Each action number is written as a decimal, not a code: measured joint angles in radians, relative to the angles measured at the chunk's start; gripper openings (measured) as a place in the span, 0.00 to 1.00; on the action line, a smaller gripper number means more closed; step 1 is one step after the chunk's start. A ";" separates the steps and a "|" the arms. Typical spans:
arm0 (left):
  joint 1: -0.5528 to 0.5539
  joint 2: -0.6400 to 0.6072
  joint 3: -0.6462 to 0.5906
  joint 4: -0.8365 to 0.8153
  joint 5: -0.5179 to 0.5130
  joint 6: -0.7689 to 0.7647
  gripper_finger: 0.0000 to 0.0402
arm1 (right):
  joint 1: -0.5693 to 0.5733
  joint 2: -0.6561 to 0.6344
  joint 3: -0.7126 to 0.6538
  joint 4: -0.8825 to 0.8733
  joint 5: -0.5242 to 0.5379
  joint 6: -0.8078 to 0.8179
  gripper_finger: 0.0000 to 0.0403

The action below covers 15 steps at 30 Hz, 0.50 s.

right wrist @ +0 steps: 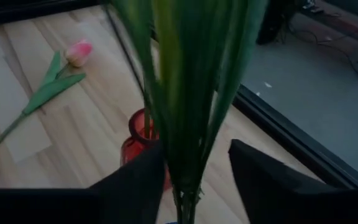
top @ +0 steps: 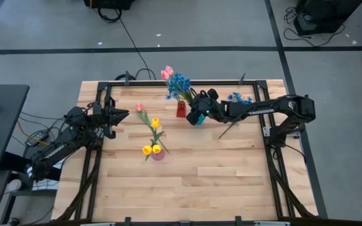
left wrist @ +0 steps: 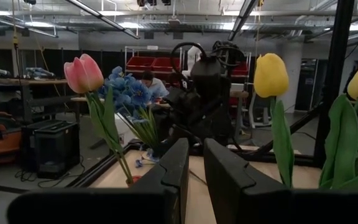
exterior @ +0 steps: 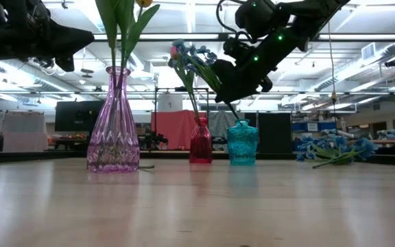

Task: Sort flowers into vase by color
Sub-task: Put the left blue flowers into the blue vase

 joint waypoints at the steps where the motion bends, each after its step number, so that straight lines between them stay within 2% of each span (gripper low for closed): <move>1: 0.000 0.000 0.000 0.000 0.000 0.000 0.14 | 0.000 0.000 0.000 -0.001 0.001 0.000 0.42; 9: 0.000 0.000 0.000 -0.014 0.000 0.000 0.14 | 0.019 -0.014 0.000 -0.002 0.006 0.055 0.08; 10: 0.000 0.000 0.000 -0.015 0.000 0.000 0.14 | 0.025 -0.023 0.000 -0.001 0.007 0.057 0.06; 15: 0.000 0.000 0.000 -0.015 0.002 -0.001 0.14 | 0.067 -0.057 0.000 0.010 0.093 0.056 0.06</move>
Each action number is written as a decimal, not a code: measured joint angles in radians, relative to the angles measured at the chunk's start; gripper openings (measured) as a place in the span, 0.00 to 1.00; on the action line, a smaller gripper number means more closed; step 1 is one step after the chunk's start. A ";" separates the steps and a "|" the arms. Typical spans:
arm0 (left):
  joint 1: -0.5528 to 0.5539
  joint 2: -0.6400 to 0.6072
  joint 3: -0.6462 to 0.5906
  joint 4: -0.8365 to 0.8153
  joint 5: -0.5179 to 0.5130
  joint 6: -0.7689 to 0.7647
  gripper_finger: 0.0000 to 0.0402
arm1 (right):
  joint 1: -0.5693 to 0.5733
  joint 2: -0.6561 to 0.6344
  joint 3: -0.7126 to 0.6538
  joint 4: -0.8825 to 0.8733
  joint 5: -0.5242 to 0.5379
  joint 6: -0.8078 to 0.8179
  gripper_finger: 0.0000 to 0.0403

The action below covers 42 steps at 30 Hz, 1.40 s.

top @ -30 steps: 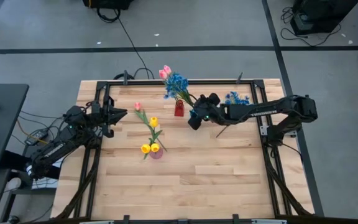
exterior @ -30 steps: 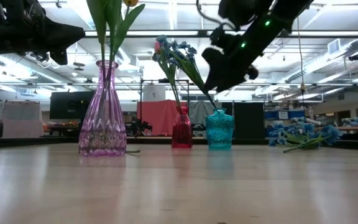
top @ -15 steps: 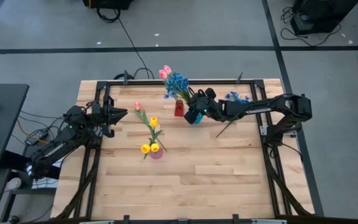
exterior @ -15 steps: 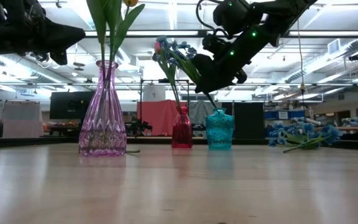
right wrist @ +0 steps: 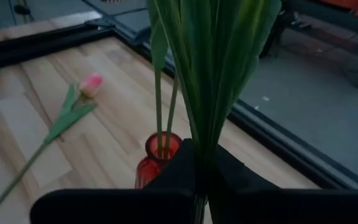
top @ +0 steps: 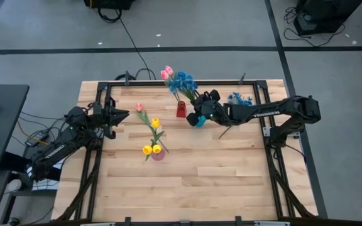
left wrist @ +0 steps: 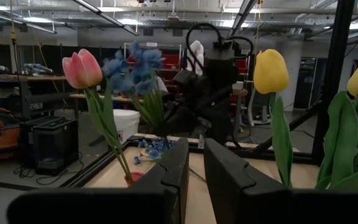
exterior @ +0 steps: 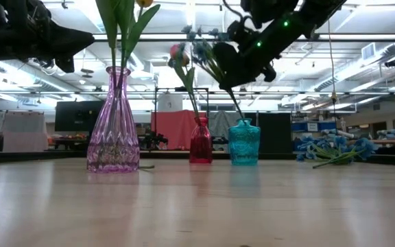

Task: Sort flowers into vase by color
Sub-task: Put the left blue flowers into the blue vase

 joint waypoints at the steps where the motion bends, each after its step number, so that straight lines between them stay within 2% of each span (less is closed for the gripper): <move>1: 0.000 0.000 0.000 0.000 0.000 0.000 0.14 | 0.006 -0.003 0.000 -0.001 0.013 0.000 0.07; 5: 0.000 0.000 0.000 -0.003 0.003 -0.001 0.14 | 0.029 -0.003 -0.004 0.001 0.055 0.005 0.11; 10: 0.000 0.000 0.000 -0.006 0.003 -0.004 0.14 | 0.066 -0.014 -0.086 0.126 0.127 -0.007 0.09; 18: 0.000 0.000 0.000 -0.006 0.003 -0.004 0.14 | 0.060 -0.071 -0.291 0.498 0.027 -0.029 0.09; 27: 0.000 0.000 0.000 -0.006 0.003 0.000 0.14 | 0.079 -0.079 -0.440 0.808 0.026 -0.115 0.09; 36: 0.000 0.000 0.000 -0.005 0.003 0.002 0.14 | 0.088 0.030 -0.514 1.093 0.017 -0.210 0.09; 42: 0.000 0.000 0.000 -0.003 0.003 0.003 0.14 | 0.088 0.124 -0.514 1.193 -0.005 -0.243 0.09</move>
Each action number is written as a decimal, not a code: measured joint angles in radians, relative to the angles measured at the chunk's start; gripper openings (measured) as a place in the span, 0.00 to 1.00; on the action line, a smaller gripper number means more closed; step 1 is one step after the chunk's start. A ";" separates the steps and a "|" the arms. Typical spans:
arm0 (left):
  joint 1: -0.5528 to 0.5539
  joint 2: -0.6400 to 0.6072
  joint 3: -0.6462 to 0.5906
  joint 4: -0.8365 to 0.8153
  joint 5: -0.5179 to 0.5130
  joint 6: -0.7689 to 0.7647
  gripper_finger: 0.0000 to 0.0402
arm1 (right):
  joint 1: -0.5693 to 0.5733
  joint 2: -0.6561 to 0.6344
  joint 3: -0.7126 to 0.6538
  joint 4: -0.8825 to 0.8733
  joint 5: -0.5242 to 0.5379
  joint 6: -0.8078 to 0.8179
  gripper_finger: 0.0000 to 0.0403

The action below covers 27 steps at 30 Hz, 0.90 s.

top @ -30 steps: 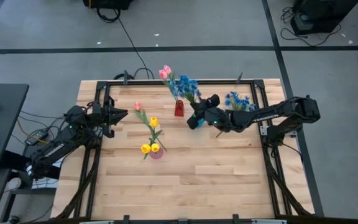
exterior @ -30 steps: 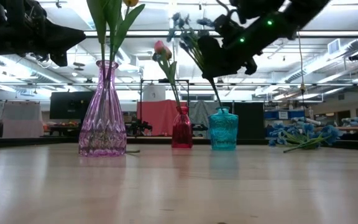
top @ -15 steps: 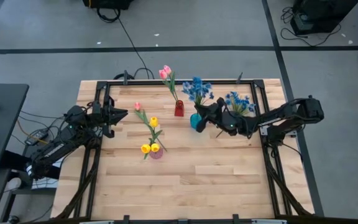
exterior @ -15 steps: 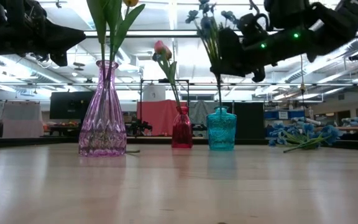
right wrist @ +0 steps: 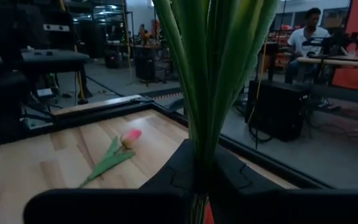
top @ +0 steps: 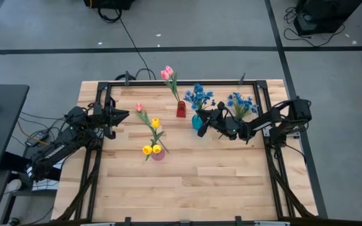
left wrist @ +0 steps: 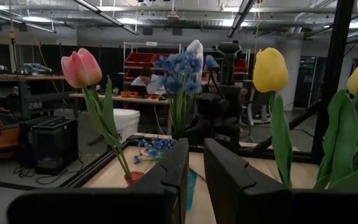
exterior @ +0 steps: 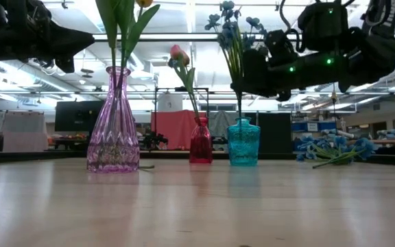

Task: Sort flowers into vase by color
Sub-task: Put the left blue flowers into the blue vase, then put the blue flowers into the blue vase

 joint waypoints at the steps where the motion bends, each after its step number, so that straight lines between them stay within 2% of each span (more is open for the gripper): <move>1: 0.000 0.000 0.000 0.000 0.000 0.000 0.14 | 0.000 0.013 0.000 0.009 0.000 0.000 0.09; 7: 0.000 0.000 0.000 0.000 0.000 0.000 0.14 | 0.004 0.069 0.000 0.017 0.003 0.007 0.11; 13: 0.000 0.000 0.000 0.000 0.000 0.000 0.14 | 0.021 0.072 0.000 0.008 0.005 0.013 0.19; 20: 0.000 0.000 0.000 -0.001 0.000 0.000 0.14 | 0.042 0.051 0.000 -0.023 0.059 0.040 0.36; 27: 0.000 0.000 0.000 -0.003 0.000 0.000 0.14 | 0.046 0.051 0.000 -0.109 0.059 0.136 0.57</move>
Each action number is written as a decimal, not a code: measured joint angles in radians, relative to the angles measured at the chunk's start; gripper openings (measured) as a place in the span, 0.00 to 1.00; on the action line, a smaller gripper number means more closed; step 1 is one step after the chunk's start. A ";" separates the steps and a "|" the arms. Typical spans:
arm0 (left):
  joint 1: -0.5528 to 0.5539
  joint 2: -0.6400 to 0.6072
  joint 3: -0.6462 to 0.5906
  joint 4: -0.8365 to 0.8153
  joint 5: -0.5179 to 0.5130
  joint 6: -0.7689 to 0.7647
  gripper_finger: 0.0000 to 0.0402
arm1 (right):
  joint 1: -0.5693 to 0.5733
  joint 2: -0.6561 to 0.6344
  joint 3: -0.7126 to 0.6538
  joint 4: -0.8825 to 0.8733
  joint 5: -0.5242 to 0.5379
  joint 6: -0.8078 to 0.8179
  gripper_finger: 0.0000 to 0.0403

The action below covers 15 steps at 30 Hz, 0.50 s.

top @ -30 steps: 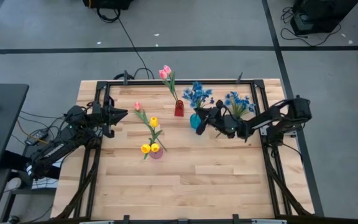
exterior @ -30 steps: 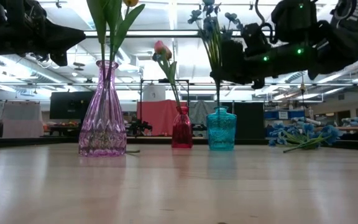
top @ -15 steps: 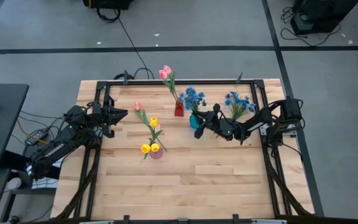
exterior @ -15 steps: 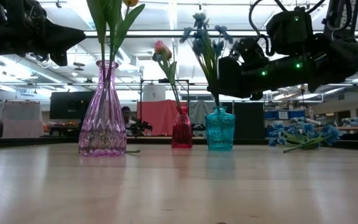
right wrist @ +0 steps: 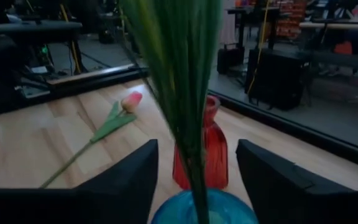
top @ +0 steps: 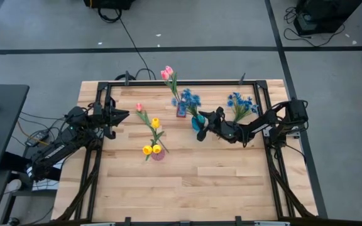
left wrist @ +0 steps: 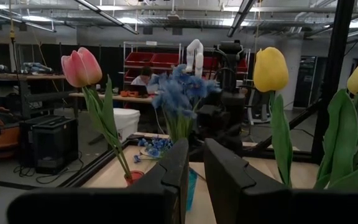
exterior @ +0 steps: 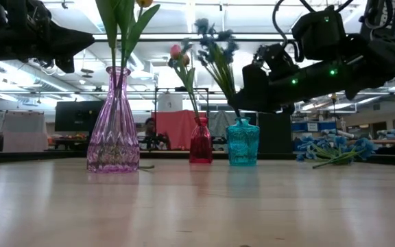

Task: Sort flowers into vase by color
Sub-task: Put the blue flowers into the blue vase

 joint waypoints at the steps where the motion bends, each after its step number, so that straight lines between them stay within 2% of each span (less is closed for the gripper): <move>1: 0.000 0.000 0.000 0.000 0.000 0.000 0.14 | 0.004 0.000 0.000 -0.004 -0.001 0.000 0.59; 8: 0.000 0.000 0.000 -0.001 0.000 0.000 0.14 | 0.056 -0.052 0.000 -0.050 0.058 -0.033 0.69; 12: 0.000 0.000 0.000 -0.002 0.000 0.000 0.14 | 0.098 -0.138 0.000 -0.184 0.122 -0.027 0.70; 15: 0.000 0.000 0.000 -0.002 0.000 0.000 0.14 | 0.123 -0.227 0.000 -0.373 0.151 0.069 0.69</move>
